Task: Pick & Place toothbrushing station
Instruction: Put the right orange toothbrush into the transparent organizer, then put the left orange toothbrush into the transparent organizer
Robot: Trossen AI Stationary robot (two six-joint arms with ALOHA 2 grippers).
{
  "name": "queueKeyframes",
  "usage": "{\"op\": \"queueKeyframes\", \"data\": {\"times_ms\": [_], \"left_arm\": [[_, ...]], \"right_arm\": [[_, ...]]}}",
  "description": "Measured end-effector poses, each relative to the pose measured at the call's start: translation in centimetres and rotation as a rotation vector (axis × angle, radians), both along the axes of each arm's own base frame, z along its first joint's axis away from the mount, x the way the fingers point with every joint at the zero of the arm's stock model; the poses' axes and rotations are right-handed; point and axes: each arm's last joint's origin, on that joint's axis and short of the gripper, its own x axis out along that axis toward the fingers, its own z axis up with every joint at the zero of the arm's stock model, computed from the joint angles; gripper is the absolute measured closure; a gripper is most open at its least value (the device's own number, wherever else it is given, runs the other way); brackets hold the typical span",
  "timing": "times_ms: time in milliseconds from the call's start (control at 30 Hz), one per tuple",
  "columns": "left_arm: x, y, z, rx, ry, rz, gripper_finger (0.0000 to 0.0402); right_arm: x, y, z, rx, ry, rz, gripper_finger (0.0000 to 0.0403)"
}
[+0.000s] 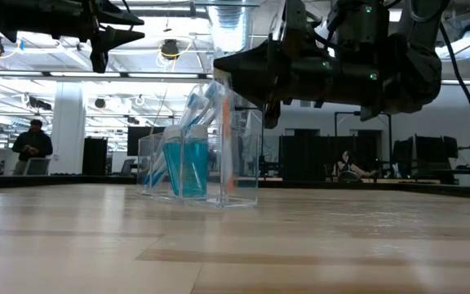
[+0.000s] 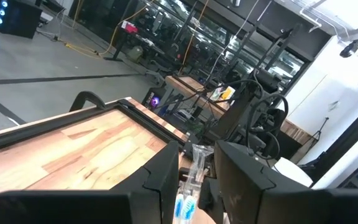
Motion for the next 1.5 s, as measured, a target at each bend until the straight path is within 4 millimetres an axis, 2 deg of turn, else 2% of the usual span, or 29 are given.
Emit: {"op": "queueKeyframes", "data": {"times_ms": [367,533,867,1167,1400,1500], "left_arm": [[0.0,0.0,0.0,-0.001,-0.004,0.000,0.0302],[0.0,0.0,0.1,0.000,-0.006,0.001,0.0302],[0.0,0.0,0.1,0.001,-0.006,-0.012,0.0302],[0.0,0.0,0.1,0.000,-0.006,-0.017,0.0302],[0.0,0.0,0.1,-0.013,-0.010,-0.017,0.0302],[0.0,0.0,0.1,-0.025,-0.015,-0.018,0.0302]], "right_arm": [[0.0,0.1,0.2,0.068,-0.018,0.054,0.0190],[0.0,0.3,0.2,0.109,-0.012,0.104,0.0157],[-0.1,0.3,0.7,0.154,-0.049,0.193,0.0147],[0.0,0.3,1.3,0.162,-0.073,0.200,0.0147],[-0.6,-0.2,6.1,0.097,-0.210,0.184,0.0147],[-1.5,-0.4,9.5,0.084,-0.273,0.180,0.0147]]}}
